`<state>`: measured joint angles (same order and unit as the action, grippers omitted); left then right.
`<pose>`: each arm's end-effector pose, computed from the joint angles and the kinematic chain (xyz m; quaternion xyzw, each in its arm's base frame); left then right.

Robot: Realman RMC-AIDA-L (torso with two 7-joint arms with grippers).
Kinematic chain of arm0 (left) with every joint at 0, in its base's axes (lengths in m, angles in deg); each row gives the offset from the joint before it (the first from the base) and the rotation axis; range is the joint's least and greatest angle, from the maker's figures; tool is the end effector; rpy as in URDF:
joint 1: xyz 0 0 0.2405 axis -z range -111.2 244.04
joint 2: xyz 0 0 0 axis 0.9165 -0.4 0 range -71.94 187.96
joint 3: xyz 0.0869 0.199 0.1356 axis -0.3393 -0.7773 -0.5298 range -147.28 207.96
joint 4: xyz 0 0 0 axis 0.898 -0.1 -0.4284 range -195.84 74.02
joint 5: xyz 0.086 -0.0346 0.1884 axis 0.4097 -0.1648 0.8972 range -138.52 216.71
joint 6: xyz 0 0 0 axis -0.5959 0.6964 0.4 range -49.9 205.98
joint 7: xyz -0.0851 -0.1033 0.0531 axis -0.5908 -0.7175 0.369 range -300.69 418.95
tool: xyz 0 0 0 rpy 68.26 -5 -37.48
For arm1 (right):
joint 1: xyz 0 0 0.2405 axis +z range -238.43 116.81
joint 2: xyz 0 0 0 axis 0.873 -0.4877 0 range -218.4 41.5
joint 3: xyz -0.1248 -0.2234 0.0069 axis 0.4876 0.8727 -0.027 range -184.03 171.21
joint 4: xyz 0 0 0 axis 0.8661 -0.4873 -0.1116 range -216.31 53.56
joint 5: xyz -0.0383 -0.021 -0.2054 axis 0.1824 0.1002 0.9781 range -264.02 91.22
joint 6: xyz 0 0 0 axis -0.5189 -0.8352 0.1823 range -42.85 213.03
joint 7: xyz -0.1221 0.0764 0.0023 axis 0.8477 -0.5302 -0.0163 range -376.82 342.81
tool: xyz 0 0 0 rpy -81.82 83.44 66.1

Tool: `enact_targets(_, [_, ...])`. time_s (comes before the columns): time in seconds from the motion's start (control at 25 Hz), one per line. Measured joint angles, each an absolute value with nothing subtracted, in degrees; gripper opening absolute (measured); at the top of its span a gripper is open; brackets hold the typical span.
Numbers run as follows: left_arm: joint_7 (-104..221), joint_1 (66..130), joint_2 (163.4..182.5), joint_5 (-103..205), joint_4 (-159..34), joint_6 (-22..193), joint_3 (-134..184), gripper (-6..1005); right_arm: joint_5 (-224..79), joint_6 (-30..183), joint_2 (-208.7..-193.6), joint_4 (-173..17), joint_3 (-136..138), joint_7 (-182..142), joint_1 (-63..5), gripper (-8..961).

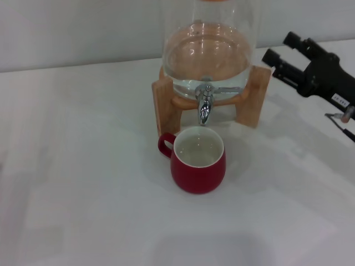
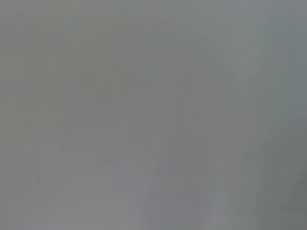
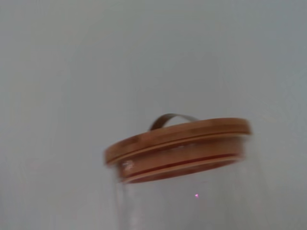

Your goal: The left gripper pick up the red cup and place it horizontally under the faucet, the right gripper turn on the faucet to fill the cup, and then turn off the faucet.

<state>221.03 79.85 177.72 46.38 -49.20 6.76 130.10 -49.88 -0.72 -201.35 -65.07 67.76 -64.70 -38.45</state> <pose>-0.3690 0.2779 0.0153 -0.6696 -0.2474 -0.3086 0.6287 0.2861 0.3226 0.0388 -0.7764 0.1759 0.4775 0.3720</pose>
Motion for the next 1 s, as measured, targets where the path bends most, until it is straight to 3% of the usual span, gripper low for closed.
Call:
enact_targets(0.56, [221.0, 80.4, 177.65, 43.3, -49.3, 7.3, 130.6, 872, -50.1, 5.8, -203.57, -65.0, 51.9, -57.7, -38.8, 825])
enact_targets(1.0, [221.0, 81.0, 177.67, 39.2, -49.4, 7.5, 130.6, 871, -50.2, 10.8, -203.73, -65.5, 39.1, -49.7, -37.4, 824])
